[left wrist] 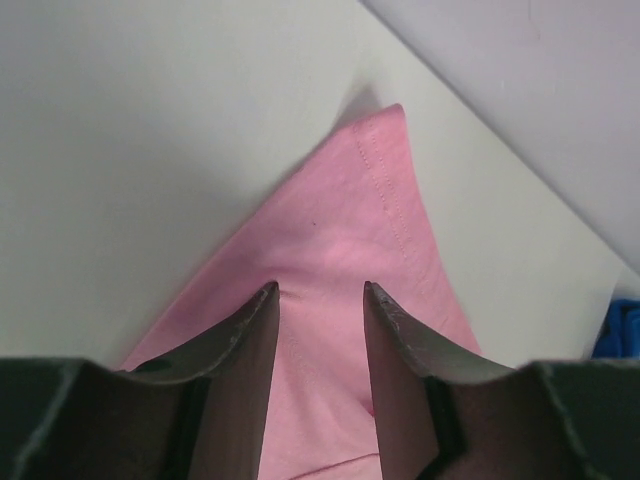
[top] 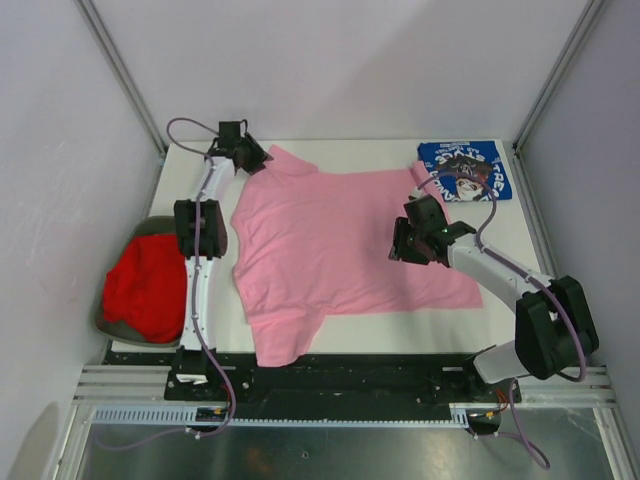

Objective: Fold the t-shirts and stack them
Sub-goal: Flatten out the tshirt, then grap the side of the flattened tshirt closest away from the robot with both arms

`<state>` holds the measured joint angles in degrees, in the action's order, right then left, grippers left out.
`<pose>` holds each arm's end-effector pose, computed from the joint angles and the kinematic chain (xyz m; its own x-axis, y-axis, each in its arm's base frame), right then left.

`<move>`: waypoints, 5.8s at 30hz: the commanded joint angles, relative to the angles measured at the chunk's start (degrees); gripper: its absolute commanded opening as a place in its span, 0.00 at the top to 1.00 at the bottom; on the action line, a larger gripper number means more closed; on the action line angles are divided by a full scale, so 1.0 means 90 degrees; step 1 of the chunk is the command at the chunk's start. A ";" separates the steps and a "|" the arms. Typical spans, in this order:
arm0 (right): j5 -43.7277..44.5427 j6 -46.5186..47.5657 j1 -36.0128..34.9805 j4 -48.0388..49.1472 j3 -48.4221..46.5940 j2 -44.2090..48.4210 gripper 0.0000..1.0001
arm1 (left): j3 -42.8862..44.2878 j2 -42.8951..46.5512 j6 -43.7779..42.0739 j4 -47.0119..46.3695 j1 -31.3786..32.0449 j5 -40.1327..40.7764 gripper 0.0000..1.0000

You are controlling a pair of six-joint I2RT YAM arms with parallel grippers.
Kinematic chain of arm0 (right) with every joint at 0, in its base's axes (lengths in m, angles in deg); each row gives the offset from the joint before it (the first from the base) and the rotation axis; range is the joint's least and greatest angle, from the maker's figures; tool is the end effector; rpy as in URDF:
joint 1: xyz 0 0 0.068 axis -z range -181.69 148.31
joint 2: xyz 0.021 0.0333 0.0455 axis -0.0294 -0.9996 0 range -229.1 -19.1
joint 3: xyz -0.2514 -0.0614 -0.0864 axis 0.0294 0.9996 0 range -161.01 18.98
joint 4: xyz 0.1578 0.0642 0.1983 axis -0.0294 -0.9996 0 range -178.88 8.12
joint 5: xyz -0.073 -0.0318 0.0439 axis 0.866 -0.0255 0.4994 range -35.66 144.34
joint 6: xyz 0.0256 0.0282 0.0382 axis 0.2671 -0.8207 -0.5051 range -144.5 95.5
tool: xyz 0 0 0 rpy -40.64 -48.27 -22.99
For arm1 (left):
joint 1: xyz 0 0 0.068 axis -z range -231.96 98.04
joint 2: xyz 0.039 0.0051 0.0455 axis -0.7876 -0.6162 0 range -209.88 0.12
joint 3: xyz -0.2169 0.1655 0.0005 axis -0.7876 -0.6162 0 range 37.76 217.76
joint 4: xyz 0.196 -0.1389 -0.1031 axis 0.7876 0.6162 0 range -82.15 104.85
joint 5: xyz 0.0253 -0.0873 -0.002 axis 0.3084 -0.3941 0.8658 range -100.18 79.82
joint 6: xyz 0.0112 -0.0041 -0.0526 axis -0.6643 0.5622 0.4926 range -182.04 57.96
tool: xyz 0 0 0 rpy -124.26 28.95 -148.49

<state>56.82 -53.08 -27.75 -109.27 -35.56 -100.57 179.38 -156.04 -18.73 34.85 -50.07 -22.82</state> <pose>0.2614 0.1262 0.2281 -0.8400 0.1212 -0.5289 -0.0166 0.9685 0.2483 0.5945 -0.0275 0.1446 -0.6167 -0.6493 -0.4451 -0.3121 0.7207 -0.6190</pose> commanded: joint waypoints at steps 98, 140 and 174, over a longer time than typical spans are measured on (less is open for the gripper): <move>-0.0739 -0.1042 0.3860 -0.0463 0.2520 0.2864 0.53 | -1.3380 1.2630 0.2213 0.1085 0.3480 0.4645 0.98; -0.0483 -0.2089 0.4252 -0.0470 0.2974 0.1896 0.70 | -1.3297 1.3706 0.2574 0.1889 0.3059 0.5213 1.00; -0.0782 -0.1695 0.5132 -0.1831 0.2857 0.3156 1.00 | -1.2709 1.3619 0.3100 0.2900 0.2997 0.4451 0.69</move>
<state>50.79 -68.66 18.11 -125.16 -9.11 -72.33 65.09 -28.13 8.13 62.33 -23.12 16.54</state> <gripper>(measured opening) 0.011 0.223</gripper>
